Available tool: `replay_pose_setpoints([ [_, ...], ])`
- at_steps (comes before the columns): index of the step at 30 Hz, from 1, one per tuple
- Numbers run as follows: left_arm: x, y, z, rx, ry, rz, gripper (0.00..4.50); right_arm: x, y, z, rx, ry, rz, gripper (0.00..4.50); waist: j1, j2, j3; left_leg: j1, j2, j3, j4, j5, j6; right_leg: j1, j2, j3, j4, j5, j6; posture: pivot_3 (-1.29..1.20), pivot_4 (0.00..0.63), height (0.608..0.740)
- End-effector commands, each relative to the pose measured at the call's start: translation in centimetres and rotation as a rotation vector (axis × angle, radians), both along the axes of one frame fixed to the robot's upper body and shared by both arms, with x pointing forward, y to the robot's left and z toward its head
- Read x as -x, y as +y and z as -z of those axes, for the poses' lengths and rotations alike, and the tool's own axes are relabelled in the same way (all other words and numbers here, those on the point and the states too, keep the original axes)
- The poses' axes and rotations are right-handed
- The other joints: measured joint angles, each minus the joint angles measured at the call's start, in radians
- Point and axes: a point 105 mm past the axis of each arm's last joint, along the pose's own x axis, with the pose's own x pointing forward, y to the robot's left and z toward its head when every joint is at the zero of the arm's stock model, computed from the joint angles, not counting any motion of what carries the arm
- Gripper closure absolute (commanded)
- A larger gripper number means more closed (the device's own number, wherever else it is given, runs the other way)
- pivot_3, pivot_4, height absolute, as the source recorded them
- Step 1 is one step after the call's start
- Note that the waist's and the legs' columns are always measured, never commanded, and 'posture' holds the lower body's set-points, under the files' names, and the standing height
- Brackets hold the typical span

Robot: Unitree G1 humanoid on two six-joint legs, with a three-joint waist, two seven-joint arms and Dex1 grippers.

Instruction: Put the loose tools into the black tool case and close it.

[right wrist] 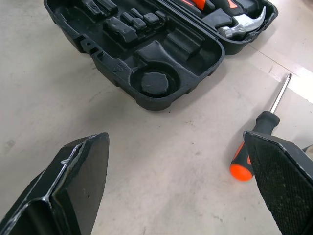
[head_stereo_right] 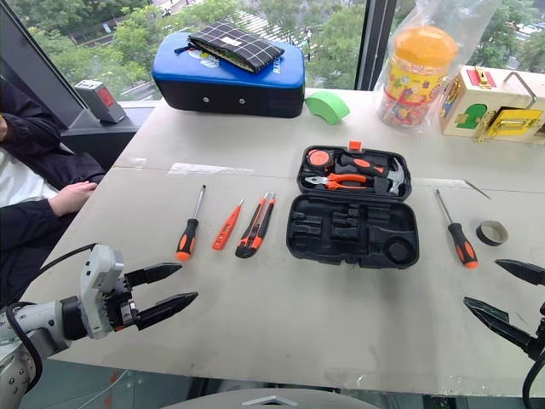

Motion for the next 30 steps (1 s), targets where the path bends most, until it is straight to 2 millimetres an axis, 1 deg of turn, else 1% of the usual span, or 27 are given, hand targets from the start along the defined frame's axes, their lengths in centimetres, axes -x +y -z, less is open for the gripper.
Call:
replay_pose_setpoints([
  [1, -1.5, -0.6, -1.3, 0.013, -0.089, -0.054, 0.0, -1.0, 1.7, -1.8, -0.002, -0.098, -0.013, 0.05, 0.0, 0.0, 0.0, 0.0, 0.0, 0.0, 0.0, 0.0, 0.0, 0.0, 0.0, 0.0, 0.0, 0.0, 0.0, 0.0, 0.15, 0.74],
  [2, -2.6, -1.2, -1.7, 0.051, -0.114, -0.11, 0.0, -1.8, 3.2, -2.5, -0.021, -0.144, -0.029, 0.05, 0.001, 0.001, 0.0, 0.0, 0.0, 0.0, 0.0, 0.0, 0.0, 0.0, 0.0, 0.0, 0.0, 0.0, 0.0, 0.0, 0.15, 0.74],
  [4, -4.6, -1.3, -2.4, 0.082, -0.165, -0.249, 0.0, -2.6, 5.7, -3.7, -0.061, -0.208, -0.074, 0.05, 0.001, 0.003, 0.002, -0.001, 0.0, 0.0, 0.002, 0.0, 0.0, 0.001, 0.0, 0.001, 0.001, 0.0, 0.0, 0.0, 0.15, 0.74],
  [5, -5.2, -1.0, -2.5, 0.085, -0.17, -0.313, 0.0, -2.7, 6.4, -4.0, -0.074, -0.221, -0.093, 0.05, 0.0, 0.001, 0.002, -0.002, 0.0, 0.0, 0.002, 0.0, 0.0, 0.002, 0.0, 0.001, 0.002, 0.0, 0.001, 0.0, 0.15, 0.74],
  [6, -5.9, -0.4, -2.8, 0.076, -0.173, -0.401, 0.0, -2.9, 7.5, -4.6, -0.105, -0.236, -0.128, 0.05, 0.0, -0.002, 0.0, -0.001, 0.0, 0.0, 0.002, 0.0, 0.0, 0.002, 0.0, 0.001, 0.002, 0.0, 0.002, 0.0, 0.15, 0.74],
  [7, -6.8, 0.3, -3.0, 0.064, -0.166, -0.523, 0.0, -2.9, 9.1, -5.3, -0.132, -0.251, -0.191, 0.05, 0.0, -0.004, -0.001, 0.0, 0.0, 0.0, 0.002, 0.0, 0.0, 0.002, 0.001, 0.001, 0.003, 0.002, 0.004, 0.0, 0.15, 0.74],
  [8, -7.3, 0.8, -3.2, 0.055, -0.156, -0.606, 0.0, -2.9, 10.1, -5.7, -0.148, -0.259, -0.233, 0.05, -0.001, -0.005, -0.001, 0.0, 0.001, 0.0, 0.002, 0.0, 0.0, 0.004, 0.002, 0.001, 0.003, 0.003, 0.005, 0.0, 0.15, 0.74],
  [10, -7.8, 1.5, -2.9, -0.03, -0.148, -0.693, 0.0, -2.8, 11.8, -6.1, -0.174, -0.251, -0.322, 0.05, -0.003, -0.008, -0.001, 0.0, 0.0, 0.0, 0.003, 0.0, 0.0, 0.001, 0.002, 0.002, 0.003, 0.003, 0.005, 0.0, 0.15, 0.74],
  [11, -7.9, 1.7, -2.7, -0.046, -0.13, -0.727, 0.0, -2.7, 12.5, -6.2, -0.182, -0.246, -0.364, 0.05, -0.003, -0.008, -0.001, 0.001, 0.0, 0.0, 0.003, 0.0, 0.0, 0.001, 0.003, 0.002, 0.003, 0.003, 0.005, 0.0, 0.15, 0.74],
  [13, -8.1, 1.5, -2.1, -0.076, -0.101, -0.755, 0.0, -2.8, 13.5, -6.5, -0.2, -0.244, -0.423, 0.05, -0.002, -0.008, -0.001, 0.001, 0.0, -0.001, 0.002, 0.0, 0.0, 0.001, 0.003, 0.002, 0.002, 0.003, 0.005, 0.0, 0.15, 0.74],
  [15, -8.1, 1.3, -1.4, -0.09, -0.068, -0.768, 0.0, -2.9, 13.8, -6.5, -0.205, -0.242, -0.454, 0.05, 0.0, -0.008, -0.001, 0.0, 0.0, -0.001, 0.002, 0.0, 0.0, 0.001, 0.003, 0.002, 0.001, 0.003, 0.005, 0.0, 0.15, 0.74],
  [18, -7.7, 1.2, 0.6, -0.142, 0.006, -0.787, 0.0, -3.0, 13.6, -6.1, -0.205, -0.241, -0.473, 0.05, 0.002, -0.009, -0.001, -0.001, -0.001, -0.002, 0.002, 0.0, 0.0, 0.001, 0.002, 0.002, 0.001, 0.003, 0.005, 0.0, 0.15, 0.74],
  [19, -7.6, 1.2, 0.9, -0.15, 0.018, -0.791, 0.0, -3.0, 13.5, -6.0, -0.206, -0.24, -0.475, 0.05, 0.002, -0.009, -0.001, -0.001, -0.001, -0.003, 0.002, 0.0, 0.0, 0.001, 0.002, 0.002, 0.001, 0.003, 0.005, 0.0, 0.15, 0.74],
  [20, -7.5, 1.1, 1.5, -0.157, 0.035, -0.798, 0.0, -3.0, 13.1, -5.7, -0.204, -0.235, -0.475, 0.05, 0.002, -0.009, -0.001, -0.001, -0.001, -0.002, 0.002, 0.0, 0.0, 0.001, 0.002, 0.002, 0.001, 0.003, 0.005, 0.0, 0.15, 0.74],
  [21, -7.3, 1.0, 1.9, -0.162, 0.047, -0.802, 0.55, -2.9, 12.8, -5.4, -0.202, -0.231, -0.475, 0.0, 0.002, -0.01, -0.001, -0.001, -0.001, -0.002, 0.002, 0.0, 0.0, 0.002, 0.002, 0.002, 0.001, 0.003, 0.005, 0.0, 0.15, 0.74],
  [22, -7.2, 0.9, 2.1, -0.164, 0.046, -0.796, 0.81, -2.8, 12.5, -5.0, -0.2, -0.227, -0.472, 0.0, 0.001, -0.009, -0.002, 0.0, -0.001, -0.002, 0.002, 0.0, 0.0, 0.002, 0.002, 0.002, 0.001, 0.003, 0.004, 0.0, 0.15, 0.74],
  [23, -7.0, 0.8, 2.4, -0.163, 0.048, -0.795, 1.29, -2.7, 12.2, -4.7, -0.199, -0.225, -0.47, 0.0, 0.001, -0.008, -0.002, 0.0, -0.001, -0.002, 0.002, 0.0, 0.0, 0.002, 0.002, 0.002, 0.001, 0.003, 0.004, 0.0, 0.15, 0.74],
  [24, -7.0, 0.8, 2.5, -0.161, 0.047, -0.794, 1.69, -2.7, 12.1, -4.5, -0.198, -0.225, -0.47, 0.0, 0.0, -0.007, -0.002, 0.0, -0.001, -0.002, 0.002, 0.0, 0.0, 0.002, 0.002, 0.003, 0.001, 0.003, 0.004, 0.0, 0.15, 0.74],
  [25, -6.9, 0.7, 2.4, -0.157, 0.039, -0.778, 2.3, -2.6, 11.9, -4.2, -0.199, -0.225, -0.465, 0.0, 0.0, -0.006, -0.003, 0.0, -0.001, -0.002, 0.002, 0.0, 0.0, 0.002, 0.002, 0.003, 0.001, 0.003, 0.004, 0.0, 0.15, 0.74],
  [26, -6.9, 0.5, 2.3, -0.147, 0.026, -0.764, 2.58, -2.5, 11.7, -3.9, -0.201, -0.225, -0.458, 0.0, 0.0, -0.006, -0.003, 0.001, -0.001, -0.001, 0.002, 0.0, 0.0, 0.002, 0.002, 0.003, 0.001, 0.003, 0.004, 0.0, 0.15, 0.74],
  [27, -7.0, 0.4, 2.1, -0.137, 0.015, -0.755, 3.07, -2.5, 11.4, -3.7, -0.201, -0.227, -0.45, 0.0, 0.0, -0.006, -0.003, 0.001, -0.001, -0.001, 0.002, 0.0, 0.0, 0.002, 0.002, 0.003, 0.002, 0.003, 0.004, 0.0, 0.15, 0.74],
  [28, -7.1, 0.4, 1.9, -0.125, 0.005, -0.751, 3.45, -2.5, 11.3, -3.5, -0.202, -0.23, -0.442, 0.0, 0.0, -0.005, -0.003, 0.001, -0.001, -0.002, 0.002, 0.0, 0.0, 0.002, 0.002, 0.003, 0.002, 0.003, 0.004, 0.0, 0.15, 0.74],
  [29, -7.3, 0.3, 1.3, -0.078, -0.009, -0.747, 3.74, -2.5, 11.0, -3.2, -0.202, -0.234, -0.429, 0.0, 0.0, -0.005, -0.003, 0.001, -0.001, -0.001, 0.002, 0.0, 0.0, 0.002, 0.002, 0.003, 0.002, 0.003, 0.004, 0.0, 0.15, 0.74],
  [30, -7.7, 0.2, 0.6, -0.023, -0.025, -0.737, 3.7, -2.5, 10.8, -3.0, -0.199, -0.239, -0.416, 0.0, 0.0, -0.005, -0.003, 0.001, -0.001, -0.001, 0.003, 0.0, 0.0, 0.002, 0.002, 0.003, 0.002, 0.003, 0.004, 0.0, 0.15, 0.74],
])
